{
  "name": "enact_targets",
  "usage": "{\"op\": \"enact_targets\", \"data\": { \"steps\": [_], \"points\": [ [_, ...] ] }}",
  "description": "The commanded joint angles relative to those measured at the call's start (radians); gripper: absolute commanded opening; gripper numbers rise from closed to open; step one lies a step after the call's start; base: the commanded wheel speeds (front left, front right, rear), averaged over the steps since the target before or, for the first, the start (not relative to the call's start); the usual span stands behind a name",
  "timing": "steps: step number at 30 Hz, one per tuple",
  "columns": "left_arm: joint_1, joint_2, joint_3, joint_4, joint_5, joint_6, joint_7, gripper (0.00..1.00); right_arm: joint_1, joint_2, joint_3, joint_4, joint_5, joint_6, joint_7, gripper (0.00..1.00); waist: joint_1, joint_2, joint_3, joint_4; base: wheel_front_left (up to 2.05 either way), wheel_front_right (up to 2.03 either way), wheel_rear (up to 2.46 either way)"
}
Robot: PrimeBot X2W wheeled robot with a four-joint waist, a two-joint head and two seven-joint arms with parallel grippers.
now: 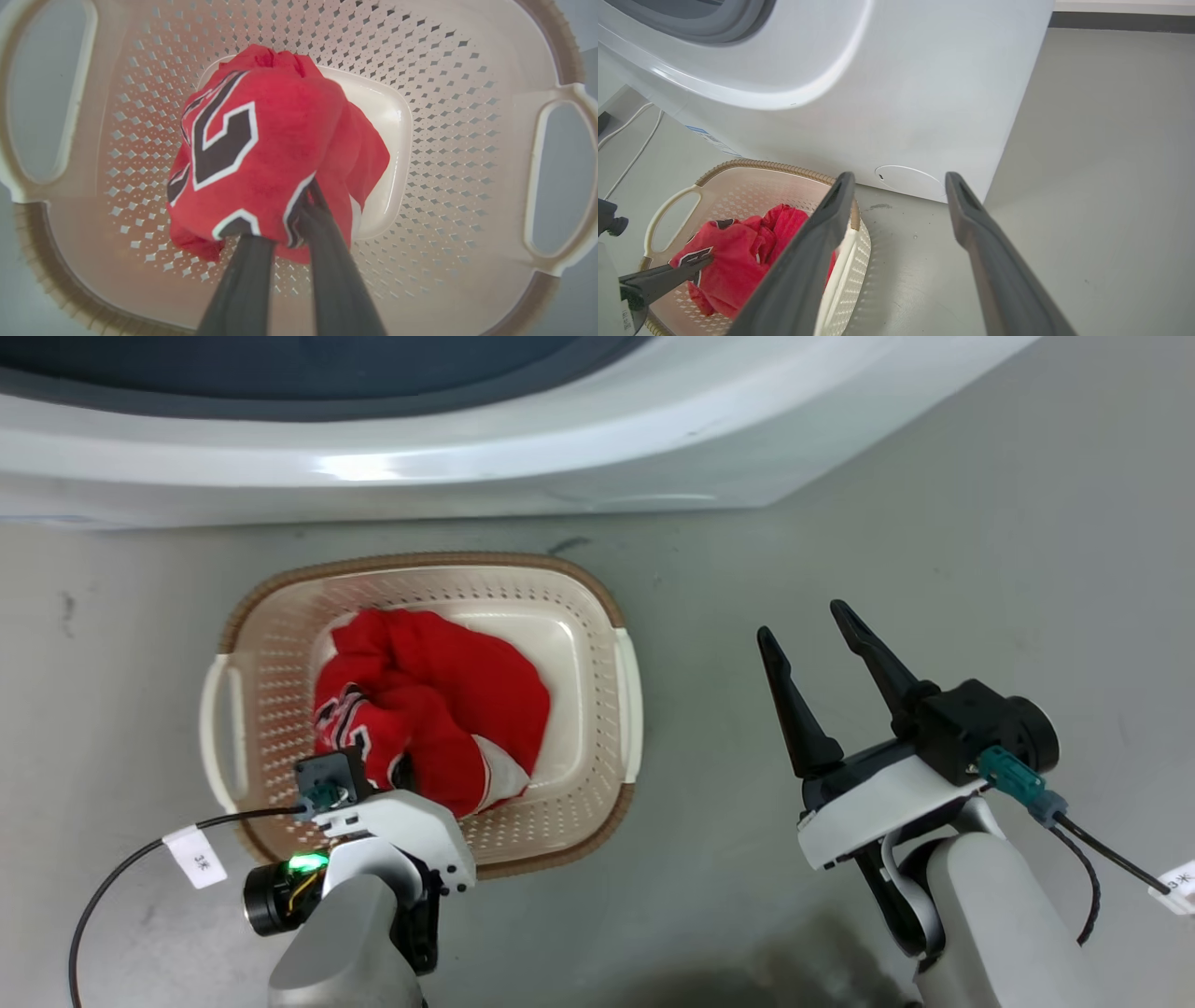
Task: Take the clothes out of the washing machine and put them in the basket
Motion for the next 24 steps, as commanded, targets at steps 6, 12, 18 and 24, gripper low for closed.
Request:
{"op": "enact_targets", "data": {
  "steps": [6, 12, 18, 24],
  "points": [
    [0.038, 0.001, 0.078, 0.0, 0.031, -0.017, -0.002, 1.0, -0.003, 0.0, 0.0, 0.074, 0.007, -0.001, -0.028, 1.0, -0.0003, 0.0, -0.068, -0.024, 0.0, 0.0, 0.0],
    [0.115, 0.0, 0.112, -0.051, 0.064, -0.057, -0.002, 1.0, 0.043, 0.0, -0.031, 0.123, 0.0, -0.001, -0.042, 1.0, -0.0003, 0.0, -0.209, -0.005, 0.0, 0.0, 0.0],
    [0.231, 0.0, 0.126, -0.179, 0.12, -0.085, -0.002, 1.0, 0.107, 0.0, -0.063, 0.136, -0.008, -0.001, -0.032, 1.0, -0.0003, 0.0, -0.362, 0.018, 0.0, 0.0, 0.0],
    [0.311, 0.0, 0.134, -0.333, 0.165, -0.09, -0.002, 1.0, 0.159, 0.0, -0.098, 0.099, -0.017, -0.001, -0.015, 1.0, -0.0003, 0.0, -0.456, 0.042, 0.0, 0.0, 0.0]
  ]
}}
